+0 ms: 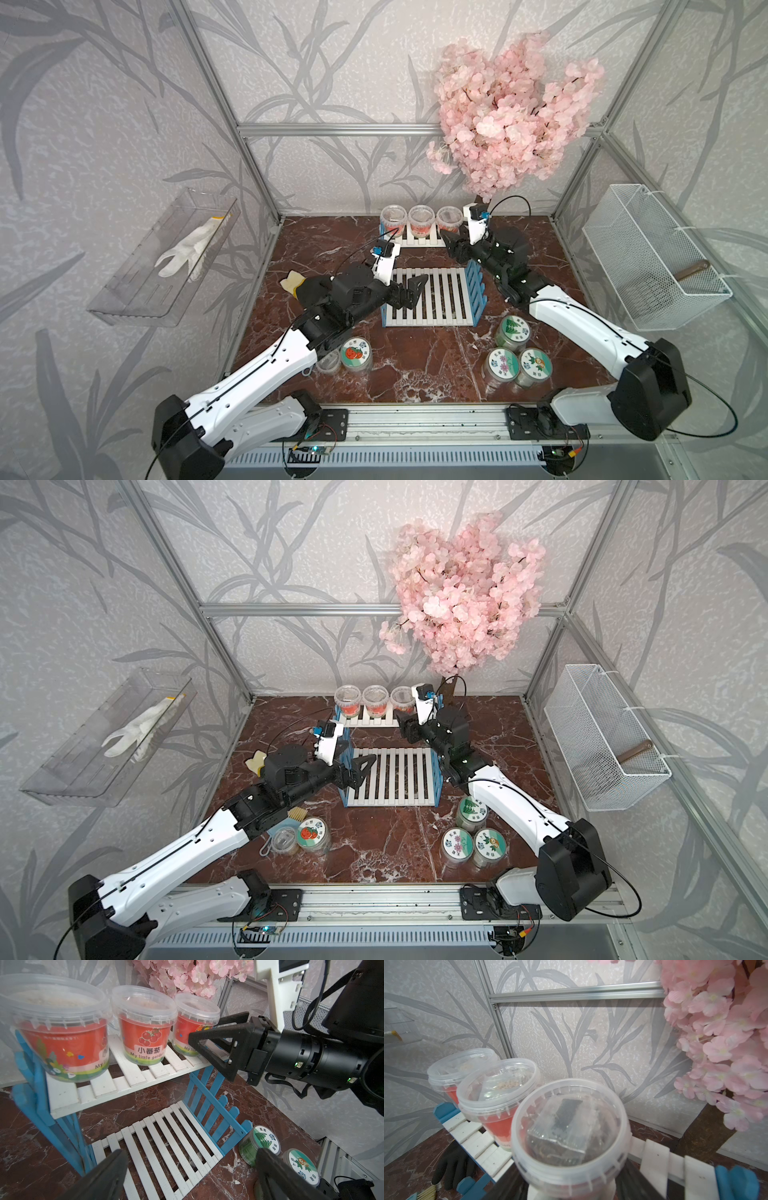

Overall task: Place the seed container on the shelf
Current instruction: Place the seed jar on the shelf.

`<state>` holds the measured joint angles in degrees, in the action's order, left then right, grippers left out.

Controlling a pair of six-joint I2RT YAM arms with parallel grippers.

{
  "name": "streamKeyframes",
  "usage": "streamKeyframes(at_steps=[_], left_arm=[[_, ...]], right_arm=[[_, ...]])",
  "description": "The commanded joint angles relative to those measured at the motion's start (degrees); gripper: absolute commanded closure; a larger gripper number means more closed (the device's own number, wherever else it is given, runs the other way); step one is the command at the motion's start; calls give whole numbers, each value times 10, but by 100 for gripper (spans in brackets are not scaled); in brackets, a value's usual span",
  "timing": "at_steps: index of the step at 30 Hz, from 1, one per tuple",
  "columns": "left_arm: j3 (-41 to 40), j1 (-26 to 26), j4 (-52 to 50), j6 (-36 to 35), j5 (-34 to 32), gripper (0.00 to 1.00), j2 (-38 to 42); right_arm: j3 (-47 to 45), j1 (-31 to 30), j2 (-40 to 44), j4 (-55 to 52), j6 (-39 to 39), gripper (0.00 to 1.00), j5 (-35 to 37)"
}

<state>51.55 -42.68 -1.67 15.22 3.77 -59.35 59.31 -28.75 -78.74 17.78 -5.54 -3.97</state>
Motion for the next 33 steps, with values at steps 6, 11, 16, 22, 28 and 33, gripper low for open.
streamKeyframes(at_steps=[6,11,16,22,28,33], left_arm=[[14,2,10,4,6,0,-6],[11,2,8,5,4,0,-4],[12,2,10,6,5,0,-6],[10,3,8,7,4,0,-3],[11,2,6,4,6,0,-6],[12,3,-3,1,4,0,-1]], right_arm=[[20,3,-6,16,-19,34,-9],[19,2,-5,13,-18,35,-9],[22,3,-10,17,-22,35,-14],[18,4,-4,17,-14,34,-2],[6,3,10,18,-9,28,9],[-5,3,24,5,1,24,13]])
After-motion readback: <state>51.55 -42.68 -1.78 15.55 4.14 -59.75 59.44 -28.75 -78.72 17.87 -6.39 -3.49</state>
